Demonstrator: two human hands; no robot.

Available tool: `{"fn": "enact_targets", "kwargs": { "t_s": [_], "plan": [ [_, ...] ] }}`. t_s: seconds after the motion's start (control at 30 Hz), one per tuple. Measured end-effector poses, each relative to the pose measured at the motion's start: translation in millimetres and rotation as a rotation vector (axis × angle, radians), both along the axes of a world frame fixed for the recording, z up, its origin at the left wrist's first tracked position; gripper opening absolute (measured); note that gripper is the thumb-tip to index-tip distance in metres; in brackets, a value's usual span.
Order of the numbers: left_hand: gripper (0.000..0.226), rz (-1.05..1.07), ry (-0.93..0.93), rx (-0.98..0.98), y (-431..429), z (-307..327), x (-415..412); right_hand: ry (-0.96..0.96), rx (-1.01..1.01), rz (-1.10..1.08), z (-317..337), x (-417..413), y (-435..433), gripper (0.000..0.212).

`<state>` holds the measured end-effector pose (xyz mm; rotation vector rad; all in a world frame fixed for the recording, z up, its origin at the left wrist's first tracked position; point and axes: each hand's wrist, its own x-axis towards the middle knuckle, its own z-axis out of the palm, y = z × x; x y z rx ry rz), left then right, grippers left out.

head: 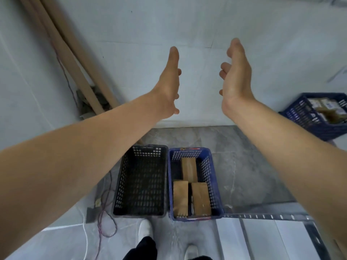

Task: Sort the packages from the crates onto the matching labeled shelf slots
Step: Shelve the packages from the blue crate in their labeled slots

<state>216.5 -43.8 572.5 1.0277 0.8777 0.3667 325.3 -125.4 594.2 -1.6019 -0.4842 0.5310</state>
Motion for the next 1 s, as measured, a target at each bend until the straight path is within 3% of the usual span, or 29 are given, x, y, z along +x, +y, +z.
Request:
{"fn": "enact_targets", "kwargs": {
  "t_s": [0.2,0.3,0.43,0.57,0.7,0.9,1.0],
  "plan": [
    [0.092,-0.054,0.05,-0.092,14,-47,25,0.076,-0.068,-0.039,-54,20,11,0.068],
    [0.092,-0.047,0.094,-0.129,15,-79,38,0.118,-0.102,-0.042,-89,34,13,0.06],
    [0.088,-0.017,0.131,-0.183,8,-129,53,0.204,-0.143,-0.04,-148,51,13,0.072],
    [0.09,-0.021,0.207,-0.244,-5,-186,64,0.277,-0.218,-0.019,-213,69,8,0.064],
    [0.088,-0.005,0.266,-0.308,-23,-247,73,0.323,-0.276,-0.002,-278,74,-9,0.078],
    [0.092,0.038,0.351,-0.432,-46,-338,81,0.385,-0.403,0.006,-380,85,-33,0.026],
    [0.09,0.039,0.394,-0.476,-57,-386,79,0.393,-0.451,-0.002,-432,82,-41,0.028]
  ]
}}
